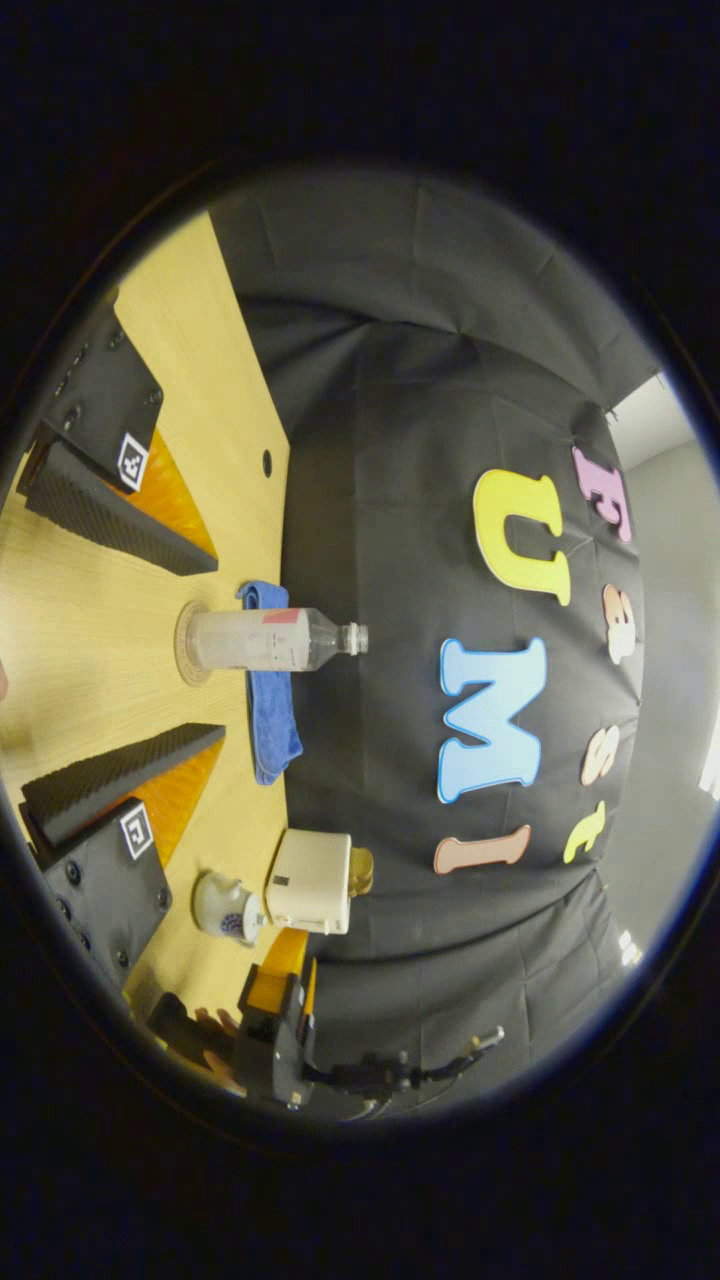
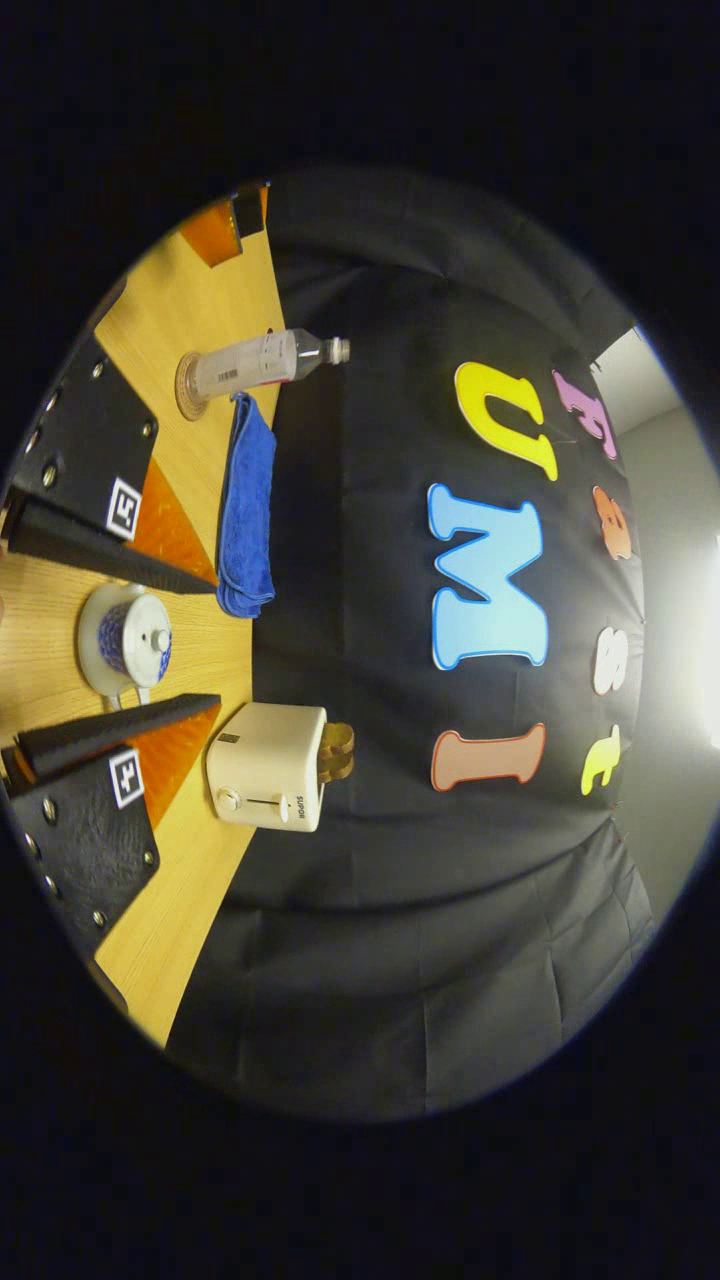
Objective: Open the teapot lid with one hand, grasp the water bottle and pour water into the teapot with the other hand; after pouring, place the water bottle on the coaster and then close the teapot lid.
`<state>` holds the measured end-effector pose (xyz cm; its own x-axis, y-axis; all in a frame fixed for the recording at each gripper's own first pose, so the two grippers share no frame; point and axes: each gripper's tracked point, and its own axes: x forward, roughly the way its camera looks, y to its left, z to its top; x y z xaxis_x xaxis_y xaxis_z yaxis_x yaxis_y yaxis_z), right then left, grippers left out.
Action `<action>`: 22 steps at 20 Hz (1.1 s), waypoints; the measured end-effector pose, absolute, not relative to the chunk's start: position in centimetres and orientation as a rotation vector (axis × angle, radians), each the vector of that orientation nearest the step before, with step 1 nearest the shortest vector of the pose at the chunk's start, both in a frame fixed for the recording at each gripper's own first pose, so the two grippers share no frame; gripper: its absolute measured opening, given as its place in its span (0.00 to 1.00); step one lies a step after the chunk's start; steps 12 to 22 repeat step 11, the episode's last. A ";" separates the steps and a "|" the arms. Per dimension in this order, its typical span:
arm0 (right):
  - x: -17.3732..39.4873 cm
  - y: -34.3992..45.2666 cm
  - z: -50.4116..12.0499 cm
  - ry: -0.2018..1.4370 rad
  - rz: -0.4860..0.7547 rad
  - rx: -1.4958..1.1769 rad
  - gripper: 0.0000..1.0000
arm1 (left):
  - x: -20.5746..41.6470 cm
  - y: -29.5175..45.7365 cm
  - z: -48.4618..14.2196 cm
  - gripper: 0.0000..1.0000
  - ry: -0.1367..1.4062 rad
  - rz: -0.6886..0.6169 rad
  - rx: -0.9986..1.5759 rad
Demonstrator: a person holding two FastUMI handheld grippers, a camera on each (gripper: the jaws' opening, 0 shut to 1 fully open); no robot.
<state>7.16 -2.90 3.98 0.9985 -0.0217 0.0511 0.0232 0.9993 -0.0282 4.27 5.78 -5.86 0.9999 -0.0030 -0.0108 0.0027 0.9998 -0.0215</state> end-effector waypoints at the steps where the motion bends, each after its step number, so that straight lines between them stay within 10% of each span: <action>1: 4.9 -2.7 3.5 -0.056 -0.023 -0.032 0.76 | 3.9 5.3 -5.8 1.00 0.004 -0.007 -0.019; 22: -1.5 2.0 0.4 -0.008 0.051 0.036 0.81 | -1.0 -1.1 -6.3 1.00 -0.017 0.000 -0.015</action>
